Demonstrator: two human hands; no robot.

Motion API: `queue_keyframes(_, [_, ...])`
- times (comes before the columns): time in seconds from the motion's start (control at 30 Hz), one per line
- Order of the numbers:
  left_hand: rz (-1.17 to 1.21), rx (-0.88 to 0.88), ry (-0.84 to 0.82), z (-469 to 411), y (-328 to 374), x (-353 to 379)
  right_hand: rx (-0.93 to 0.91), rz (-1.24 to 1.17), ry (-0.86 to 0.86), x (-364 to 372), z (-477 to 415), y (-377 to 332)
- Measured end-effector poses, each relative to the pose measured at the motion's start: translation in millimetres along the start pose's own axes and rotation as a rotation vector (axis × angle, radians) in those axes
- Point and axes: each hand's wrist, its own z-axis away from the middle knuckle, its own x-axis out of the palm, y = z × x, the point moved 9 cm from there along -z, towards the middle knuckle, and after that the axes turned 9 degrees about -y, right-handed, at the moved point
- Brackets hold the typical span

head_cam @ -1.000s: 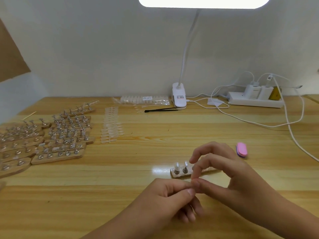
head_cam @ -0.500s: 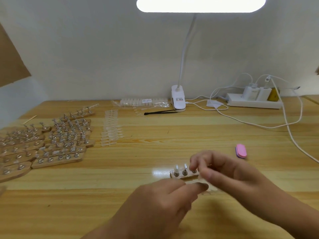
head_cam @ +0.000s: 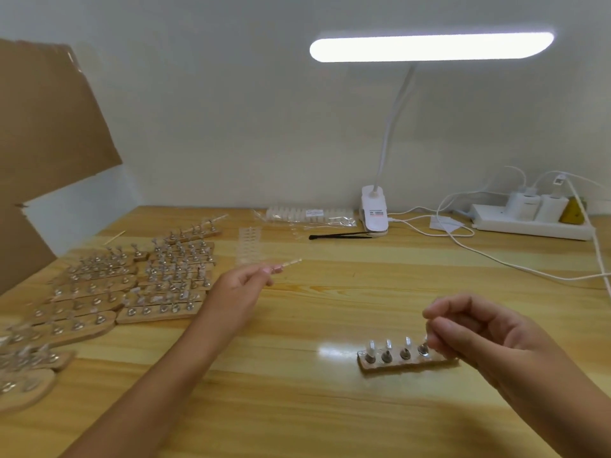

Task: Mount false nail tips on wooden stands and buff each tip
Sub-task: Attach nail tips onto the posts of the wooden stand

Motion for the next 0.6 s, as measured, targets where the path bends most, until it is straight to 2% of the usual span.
queue_keyframes(0.1, [0.0, -0.015, -0.114, 4, -1, 17, 0.044, 0.034, -0.054, 4, -1, 5])
queue_keyframes(0.23, [0.069, -0.001, -0.143, 9, 0, 28, 0.084, -0.027, -0.137, 15, -1, 6])
queue_keyframes(0.3, [0.027, 0.032, -0.195, 10, 1, 33, 0.076, -0.024, -0.161, 20, 0, 3])
queue_keyframes(0.37, [-0.193, 0.11, -0.196, 13, 7, 37, 0.073, -0.034, -0.161, 22, -1, 2])
queue_keyframes(0.43, [-0.498, 0.223, -0.115, 20, 20, 36, 0.061, -0.03, -0.135, 21, 0, 1])
queue_keyframes(0.47, [-0.557, 0.275, -0.078, 24, 27, 34, 0.035, 0.017, -0.129, 21, 1, -1])
queue_keyframes(0.53, [-0.432, 0.337, -0.076, 29, 35, 32, -0.068, 0.233, -0.089, 22, 3, -11])
queue_keyframes(0.6, [-0.107, 0.342, -0.174, 37, 44, 37, -0.207, 0.484, -0.008, 20, 7, -24])
